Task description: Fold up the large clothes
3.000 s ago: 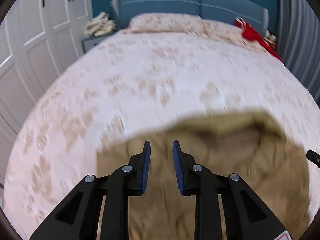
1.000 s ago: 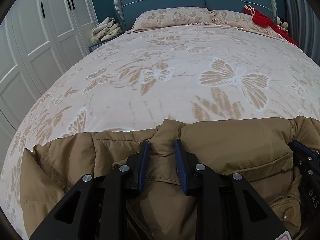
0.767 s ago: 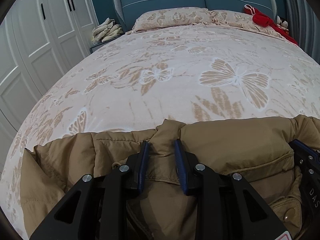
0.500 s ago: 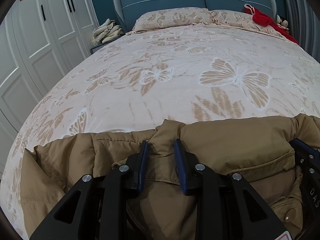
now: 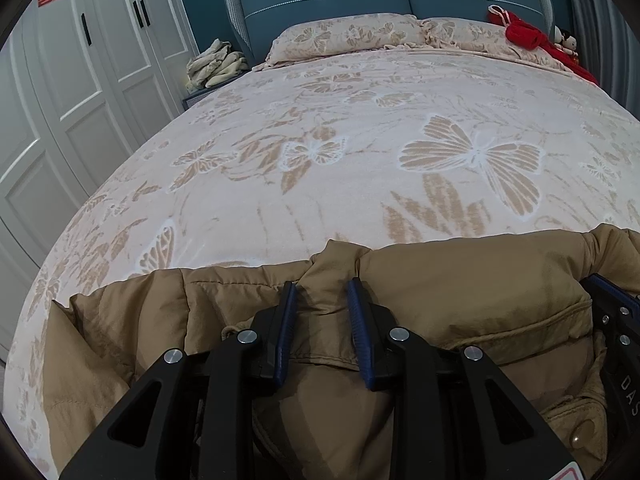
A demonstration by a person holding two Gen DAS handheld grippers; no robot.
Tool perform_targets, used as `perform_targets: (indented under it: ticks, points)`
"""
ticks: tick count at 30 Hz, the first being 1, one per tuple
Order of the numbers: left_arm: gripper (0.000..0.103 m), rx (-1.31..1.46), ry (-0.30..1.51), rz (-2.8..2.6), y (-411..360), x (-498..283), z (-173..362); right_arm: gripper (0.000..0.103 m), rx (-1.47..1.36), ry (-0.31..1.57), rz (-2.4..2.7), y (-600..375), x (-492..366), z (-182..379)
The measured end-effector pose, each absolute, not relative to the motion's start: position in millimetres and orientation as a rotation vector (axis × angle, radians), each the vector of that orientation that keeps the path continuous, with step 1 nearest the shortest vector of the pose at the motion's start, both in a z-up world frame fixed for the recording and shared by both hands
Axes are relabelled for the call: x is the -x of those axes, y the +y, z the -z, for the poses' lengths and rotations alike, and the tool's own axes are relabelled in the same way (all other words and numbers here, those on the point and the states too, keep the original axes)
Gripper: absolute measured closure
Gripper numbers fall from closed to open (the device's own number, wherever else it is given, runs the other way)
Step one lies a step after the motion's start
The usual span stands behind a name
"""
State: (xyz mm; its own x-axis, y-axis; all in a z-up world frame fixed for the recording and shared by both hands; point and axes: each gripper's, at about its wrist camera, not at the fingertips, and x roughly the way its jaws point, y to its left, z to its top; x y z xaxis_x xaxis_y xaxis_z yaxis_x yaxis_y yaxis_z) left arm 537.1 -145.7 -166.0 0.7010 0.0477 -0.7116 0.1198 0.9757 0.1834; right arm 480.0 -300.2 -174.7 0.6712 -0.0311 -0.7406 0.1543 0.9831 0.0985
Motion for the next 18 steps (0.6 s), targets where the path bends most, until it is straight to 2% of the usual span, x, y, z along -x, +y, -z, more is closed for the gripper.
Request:
perform_targets:
  ticks: [3,4,5,7,12,18]
  points:
    - [0.068,-0.182,0.831,0.063,-133,-532,149,0.099,-0.164,0.862,0.109,-303,-475,158]
    - [0.06,-0.156,0.839,0.082,-126,-523,140,0.095,-0.177,0.869,0.114,-305,-466,147]
    - [0.042,-0.119,0.841,0.102,-114,-509,127,0.078,-0.206,0.863,0.107,-305,-455,138]
    - [0.028,-0.099,0.835,0.073,-101,-478,114,0.054,-0.296,0.83,0.051,-309,-413,118]
    - [0.028,-0.039,0.896,0.152,-38,-388,88,0.051,-0.421,0.818,0.051,-329,-268,90]
    - [0.025,0.024,0.94,0.151,64,-273,74,0.042,-0.434,0.84,0.21,-359,-97,80]
